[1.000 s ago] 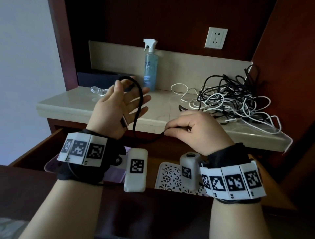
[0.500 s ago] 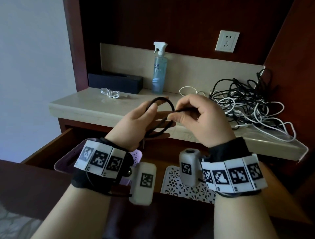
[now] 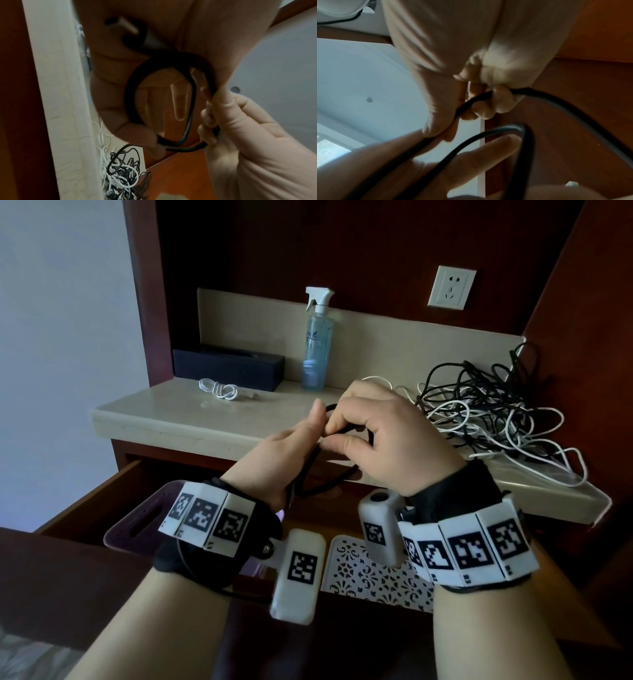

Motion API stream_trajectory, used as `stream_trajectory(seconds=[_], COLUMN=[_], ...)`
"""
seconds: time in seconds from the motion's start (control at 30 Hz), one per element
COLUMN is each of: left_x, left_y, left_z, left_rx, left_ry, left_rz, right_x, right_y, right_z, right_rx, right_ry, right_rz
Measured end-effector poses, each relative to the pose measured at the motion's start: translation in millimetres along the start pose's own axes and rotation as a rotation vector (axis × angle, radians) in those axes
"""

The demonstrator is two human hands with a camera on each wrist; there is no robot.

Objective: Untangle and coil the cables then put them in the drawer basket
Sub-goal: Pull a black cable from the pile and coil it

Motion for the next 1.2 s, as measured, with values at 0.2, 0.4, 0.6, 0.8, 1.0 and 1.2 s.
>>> stream_trajectory(seconds=[0.2,0.4,0.6,0.8,1.0,1.2], left_x=[0.2,-3.5,-6.6,-10.5,-22.4,-28.0], left_y=[6.1,7.9,15.1,16.0,19.9,15.8], left_z=[1.0,-1.0,-4.6,-2.1,0.7,8.1], left_rx=[0.058,0.168,0.124,0.177,0.126,0.154], left_ry=[-0.059,-0.036,-0.024,0.083,0.114,0.216], left_rz=[0.114,0.209,0.216,0.263,0.294,0.14], right_x=[-4.8,-1.7,-29.1,-26.1,-33.5,-24.5], right_y=[9.5,15.1,36.3,24.7,17.4,9.7], right_z=[0.6,11.8,1.9,16.3,24.3,32.1], right_rx=[-0.112,0.042,0.122,0.093,0.129,0.065], right_ry=[-0.054,-0.061,-0.194,-0.128,-0.168,0.039], right_rz=[-0.007,0.003,0.053,-0.009,-0.09,-0.229])
Point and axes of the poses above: each hand's wrist, its own z-axis towards the middle knuckle, its own y-axis out of the back of the hand, x = y × z, the point moved 2 cm from there along z, towards the middle knuckle, and after that the axes turned 3 degrees about x, right-handed, at the moved point
